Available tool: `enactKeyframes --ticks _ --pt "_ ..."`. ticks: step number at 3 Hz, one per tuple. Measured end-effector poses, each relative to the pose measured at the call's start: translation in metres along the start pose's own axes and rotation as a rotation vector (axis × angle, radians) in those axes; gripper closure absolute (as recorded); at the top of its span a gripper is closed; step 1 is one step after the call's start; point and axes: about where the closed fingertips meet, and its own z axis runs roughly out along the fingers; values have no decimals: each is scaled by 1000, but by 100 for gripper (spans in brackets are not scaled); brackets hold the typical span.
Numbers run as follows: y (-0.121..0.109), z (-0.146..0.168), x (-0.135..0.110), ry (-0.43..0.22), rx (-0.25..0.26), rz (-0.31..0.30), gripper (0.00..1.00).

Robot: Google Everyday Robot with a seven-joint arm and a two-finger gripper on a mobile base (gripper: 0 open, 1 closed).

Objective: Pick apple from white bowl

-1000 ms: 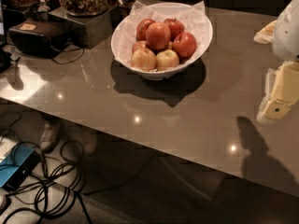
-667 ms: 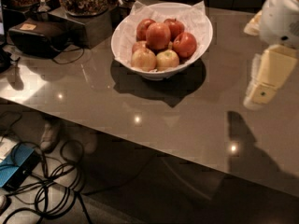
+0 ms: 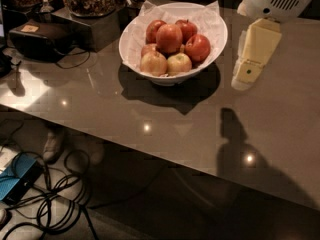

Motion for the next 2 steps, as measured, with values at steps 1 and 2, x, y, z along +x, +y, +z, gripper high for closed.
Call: enactKeyframes --ticks 1,2 --pt "-8 3 -13 -40 -2 3 0" --pt "-24 8 -39 -86 -45 21 0"
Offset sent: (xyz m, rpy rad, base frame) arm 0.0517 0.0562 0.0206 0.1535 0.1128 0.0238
